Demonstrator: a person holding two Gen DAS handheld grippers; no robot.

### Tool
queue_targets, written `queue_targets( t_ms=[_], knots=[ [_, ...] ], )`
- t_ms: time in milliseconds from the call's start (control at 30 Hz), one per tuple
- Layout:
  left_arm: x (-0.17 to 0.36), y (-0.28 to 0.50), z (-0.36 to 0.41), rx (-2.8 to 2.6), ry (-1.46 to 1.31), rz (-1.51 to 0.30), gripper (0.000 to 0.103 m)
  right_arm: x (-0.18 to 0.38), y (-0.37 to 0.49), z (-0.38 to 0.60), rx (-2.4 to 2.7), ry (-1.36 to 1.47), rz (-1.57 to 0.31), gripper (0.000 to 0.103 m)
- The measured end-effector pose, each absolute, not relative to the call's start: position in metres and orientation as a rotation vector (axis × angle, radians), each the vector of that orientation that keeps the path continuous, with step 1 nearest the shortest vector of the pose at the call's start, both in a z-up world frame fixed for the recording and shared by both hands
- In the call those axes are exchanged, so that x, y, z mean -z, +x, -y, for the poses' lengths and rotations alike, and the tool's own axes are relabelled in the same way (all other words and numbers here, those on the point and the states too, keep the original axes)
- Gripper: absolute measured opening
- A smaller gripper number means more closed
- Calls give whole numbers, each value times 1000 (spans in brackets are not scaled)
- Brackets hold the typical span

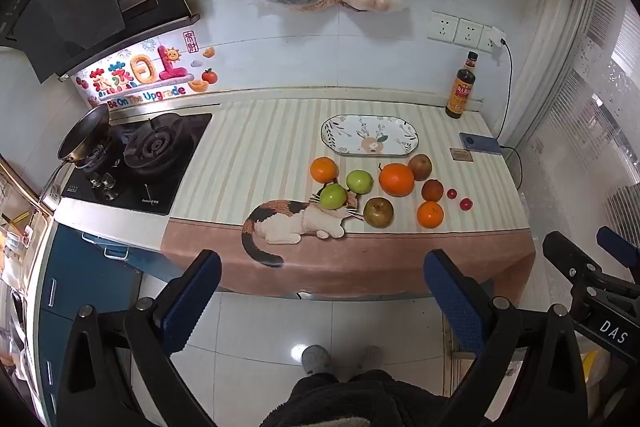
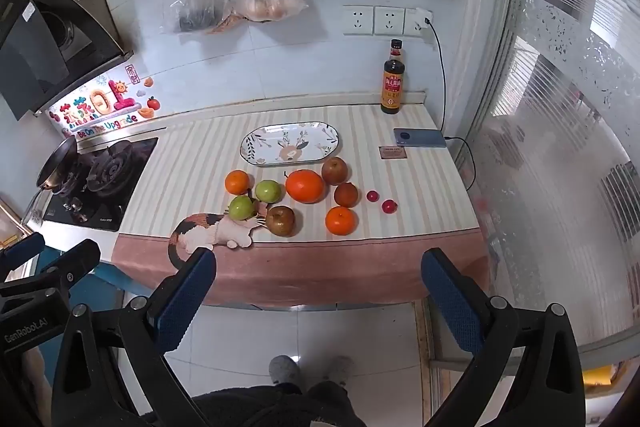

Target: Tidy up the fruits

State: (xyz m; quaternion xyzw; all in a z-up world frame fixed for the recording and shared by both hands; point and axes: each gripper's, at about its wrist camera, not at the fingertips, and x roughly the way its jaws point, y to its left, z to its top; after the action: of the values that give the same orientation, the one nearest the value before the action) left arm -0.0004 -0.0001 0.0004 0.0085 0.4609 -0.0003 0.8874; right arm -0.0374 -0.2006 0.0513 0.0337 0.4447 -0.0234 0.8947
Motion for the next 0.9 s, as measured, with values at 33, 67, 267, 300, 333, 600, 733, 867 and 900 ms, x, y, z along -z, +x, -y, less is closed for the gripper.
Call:
queue_targets(
  t_ms=[33,67,267,300,333,600,733,867,900],
  knots=[
    [0,0,0,1,18,-962,103,-51,-38,202,28,109,-915,103],
    [0,0,0,1,19,-961,103,-51,-37,202,34,100,-921,103],
    [-1,3,-5,10,21,-957,103,-50,-37,201,39,88,-921,103],
    [-2,3,0,2,18,-958,103,-50,-37,201,37,90,-921,103],
    [-2,4,0,2,19,-959,103,-50,-37,201,38,94,-921,103],
    [-2,3,-1,0,14,-957,103,-50,-36,203,40,89,-922,103],
    [-4,2,-2,-1,13,-955,103,-50,-36,199,40,88,-921,103],
    [-5,3,-1,0,14,-956,103,-50,-35,199,39,88,-919,103],
    [-5,3,-1,0,14,-957,103,-50,-35,199,39,88,-920,103]
  ],
)
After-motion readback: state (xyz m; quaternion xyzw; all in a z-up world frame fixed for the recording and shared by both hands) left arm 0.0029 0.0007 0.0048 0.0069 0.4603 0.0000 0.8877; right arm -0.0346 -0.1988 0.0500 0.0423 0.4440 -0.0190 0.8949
